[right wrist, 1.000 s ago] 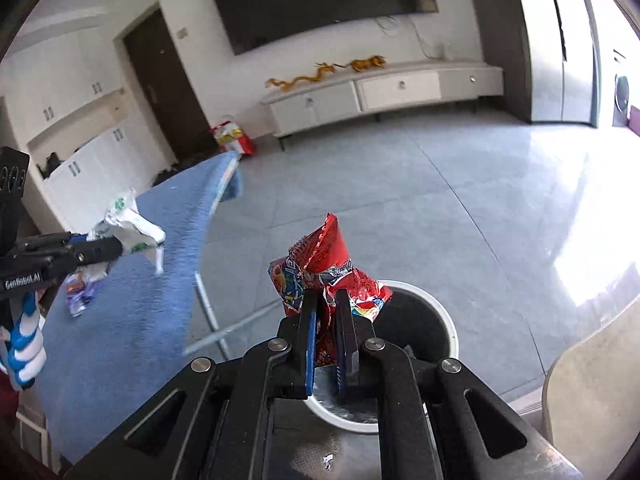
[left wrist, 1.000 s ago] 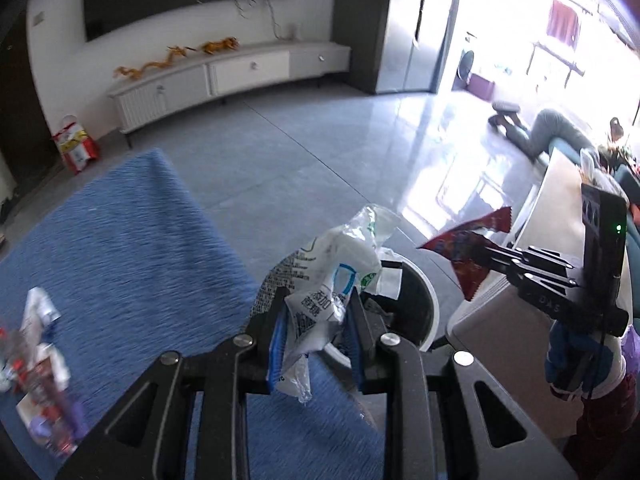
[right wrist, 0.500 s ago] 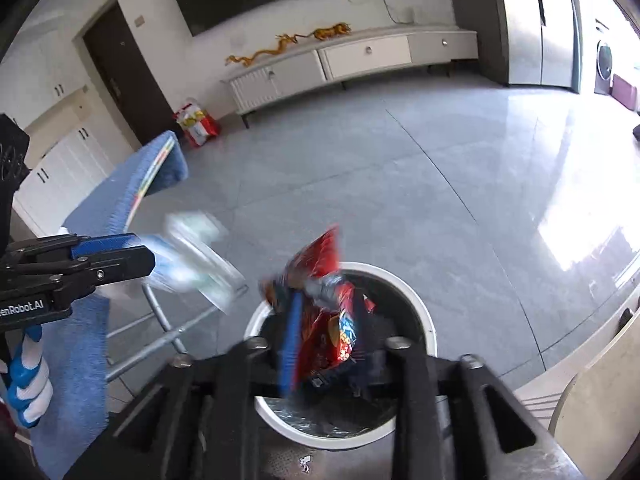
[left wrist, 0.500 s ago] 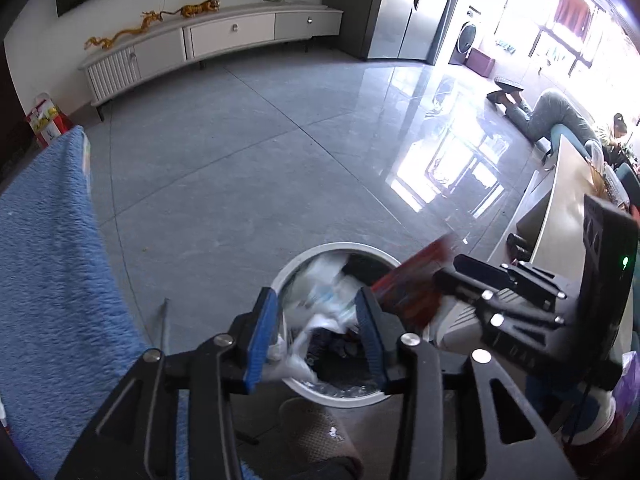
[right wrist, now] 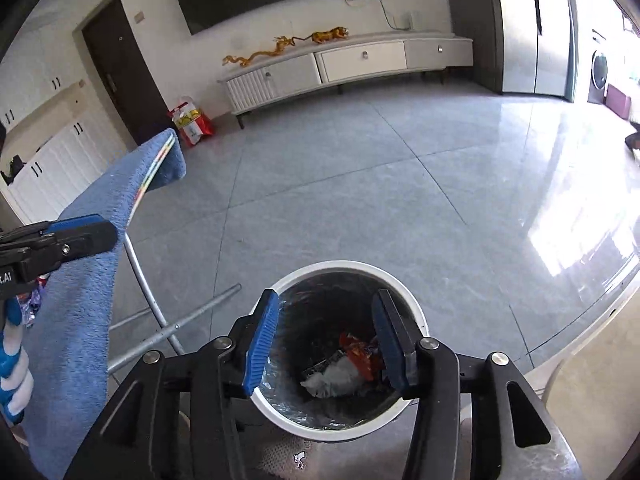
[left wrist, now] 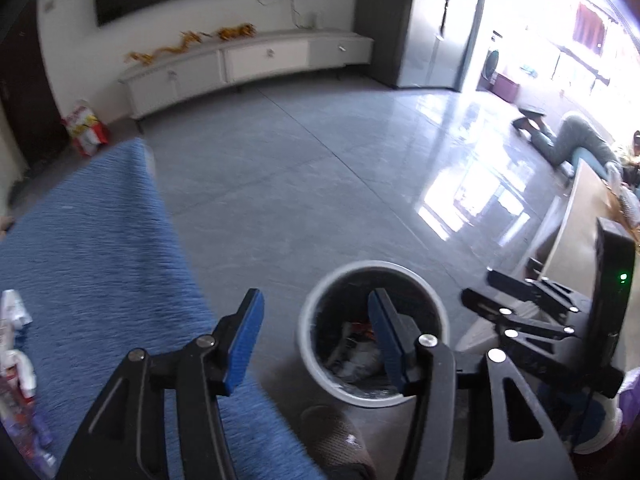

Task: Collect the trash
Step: 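Move both grippers back toward the remaining wrappers on the rug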

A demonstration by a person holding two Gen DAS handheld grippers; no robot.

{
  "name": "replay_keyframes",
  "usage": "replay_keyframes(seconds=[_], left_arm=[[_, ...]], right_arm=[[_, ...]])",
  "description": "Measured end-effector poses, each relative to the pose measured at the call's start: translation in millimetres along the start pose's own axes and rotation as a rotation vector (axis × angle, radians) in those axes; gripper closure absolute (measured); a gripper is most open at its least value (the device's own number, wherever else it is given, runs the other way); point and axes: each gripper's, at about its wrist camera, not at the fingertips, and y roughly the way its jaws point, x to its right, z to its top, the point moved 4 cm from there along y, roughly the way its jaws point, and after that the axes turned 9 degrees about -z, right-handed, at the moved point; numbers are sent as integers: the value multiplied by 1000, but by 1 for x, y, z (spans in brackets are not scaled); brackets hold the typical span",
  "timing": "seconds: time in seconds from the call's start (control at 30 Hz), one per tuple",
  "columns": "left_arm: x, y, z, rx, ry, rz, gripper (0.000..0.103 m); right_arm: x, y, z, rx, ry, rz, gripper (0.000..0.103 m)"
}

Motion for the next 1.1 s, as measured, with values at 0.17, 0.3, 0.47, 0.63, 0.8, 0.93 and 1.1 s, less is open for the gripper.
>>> replay_keyframes(seconds=[0.17,0.3,0.47,0.63,0.8,0.93,1.1], left_arm=[[-19,-41,-7,72,-14,117,50],[-34,-73,-13,127,-37,176,48],[-51,-114,-24,202,-61,238,36],[-68,-149,-38,255,-93,275,36],[-82,-177,-55,303,-136,306,35],[-99,-204,-72,339,-183,344,35],[-123,-226,-91,366,-248,382,35]], right_arm=[[-11,-20,1,27,-18,-1,49],[-23,-39,4,53,-34,0,48],[-37,-65,10,97,-59,4,46],[-57,-95,17,148,-88,18,43],[-82,-116,21,177,-118,40,38],[-104,-126,19,185,-163,60,36],[-135,-138,16,200,-223,91,25]])
